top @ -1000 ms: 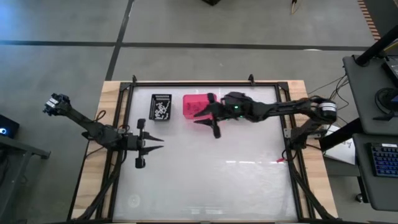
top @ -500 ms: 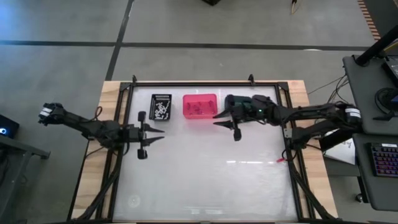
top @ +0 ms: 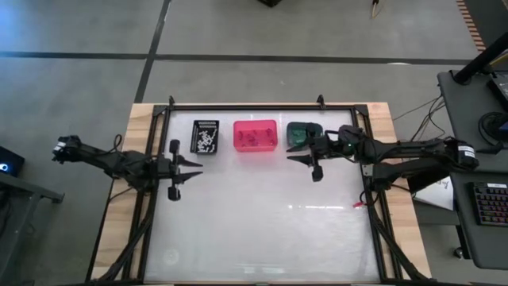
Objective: Sort Halloween decoration
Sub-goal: Return to Home Position
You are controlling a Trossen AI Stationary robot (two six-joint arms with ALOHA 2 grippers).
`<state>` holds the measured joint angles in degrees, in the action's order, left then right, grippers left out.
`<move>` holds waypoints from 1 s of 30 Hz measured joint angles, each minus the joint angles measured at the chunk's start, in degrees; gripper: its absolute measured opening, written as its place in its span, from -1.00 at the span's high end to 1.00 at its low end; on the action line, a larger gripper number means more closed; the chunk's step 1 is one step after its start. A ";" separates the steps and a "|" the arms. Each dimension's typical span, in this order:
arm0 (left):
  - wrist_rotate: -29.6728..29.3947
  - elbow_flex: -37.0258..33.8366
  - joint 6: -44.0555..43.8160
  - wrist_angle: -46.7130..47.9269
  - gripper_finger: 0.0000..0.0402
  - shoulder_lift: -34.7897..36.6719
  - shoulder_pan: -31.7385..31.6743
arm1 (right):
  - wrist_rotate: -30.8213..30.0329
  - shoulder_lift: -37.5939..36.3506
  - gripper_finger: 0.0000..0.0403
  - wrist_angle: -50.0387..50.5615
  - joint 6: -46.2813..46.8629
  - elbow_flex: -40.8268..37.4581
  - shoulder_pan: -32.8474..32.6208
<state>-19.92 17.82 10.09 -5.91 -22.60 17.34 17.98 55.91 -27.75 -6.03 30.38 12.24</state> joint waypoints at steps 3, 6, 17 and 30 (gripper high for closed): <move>0.00 -0.02 -0.33 1.59 0.62 2.02 0.00 | -0.02 -2.54 0.56 0.01 0.20 -1.70 0.33; 0.00 -0.54 -0.27 2.15 0.62 3.93 0.00 | -0.02 -5.09 0.57 0.46 0.44 -3.01 0.75; 2.58 -9.63 0.55 -7.31 0.62 10.36 -0.58 | -0.02 -10.89 0.60 1.49 1.40 -6.46 0.93; 4.68 -11.34 1.19 -1.69 0.63 17.35 -3.61 | 0.00 -16.70 0.62 2.73 1.73 -9.08 0.93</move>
<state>-15.25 6.48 11.28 -7.60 -5.26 13.74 17.98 39.21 -25.03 -4.29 21.30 13.17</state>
